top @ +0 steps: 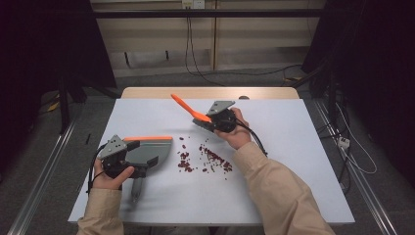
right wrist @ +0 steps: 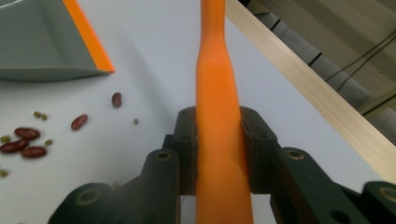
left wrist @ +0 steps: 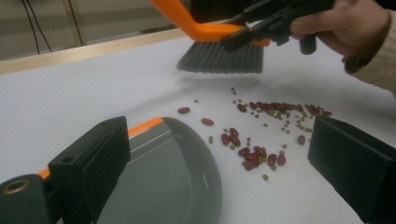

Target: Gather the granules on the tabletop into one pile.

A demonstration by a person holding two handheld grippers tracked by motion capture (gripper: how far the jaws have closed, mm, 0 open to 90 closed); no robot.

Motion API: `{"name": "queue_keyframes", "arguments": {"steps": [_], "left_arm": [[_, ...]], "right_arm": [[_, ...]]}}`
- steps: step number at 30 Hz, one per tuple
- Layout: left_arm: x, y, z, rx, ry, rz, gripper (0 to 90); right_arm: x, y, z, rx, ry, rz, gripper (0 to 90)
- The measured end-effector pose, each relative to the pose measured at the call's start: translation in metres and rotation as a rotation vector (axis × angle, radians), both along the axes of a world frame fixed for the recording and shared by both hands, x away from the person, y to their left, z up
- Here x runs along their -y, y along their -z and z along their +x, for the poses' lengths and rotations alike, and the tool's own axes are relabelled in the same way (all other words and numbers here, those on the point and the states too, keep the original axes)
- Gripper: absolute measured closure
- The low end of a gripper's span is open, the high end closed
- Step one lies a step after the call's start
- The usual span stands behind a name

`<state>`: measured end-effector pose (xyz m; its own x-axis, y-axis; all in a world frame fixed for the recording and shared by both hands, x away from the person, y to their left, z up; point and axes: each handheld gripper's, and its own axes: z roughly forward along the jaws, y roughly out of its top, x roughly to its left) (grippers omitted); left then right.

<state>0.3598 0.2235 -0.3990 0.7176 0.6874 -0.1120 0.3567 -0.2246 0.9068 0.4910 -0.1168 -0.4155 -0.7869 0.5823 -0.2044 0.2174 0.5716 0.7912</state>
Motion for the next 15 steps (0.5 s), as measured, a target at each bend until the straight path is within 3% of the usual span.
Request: {"name": "queue_keyframes", "arguments": {"steps": [8,10,15], "left_arm": [[-0.005,0.002,0.001,-0.011,-0.019,-0.005,5.7],[-0.007,0.002,0.001,-0.012,-0.024,-0.006,5.7],[-0.007,0.004,0.002,-0.016,-0.026,-0.004,5.7]], "right_arm": [[-0.023,0.011,0.023,0.032,-0.129,-0.040,71.4],[-0.025,0.014,0.024,0.013,-0.158,-0.014,71.4],[-0.029,0.013,0.014,0.000,-0.211,-0.053,71.3]]}}
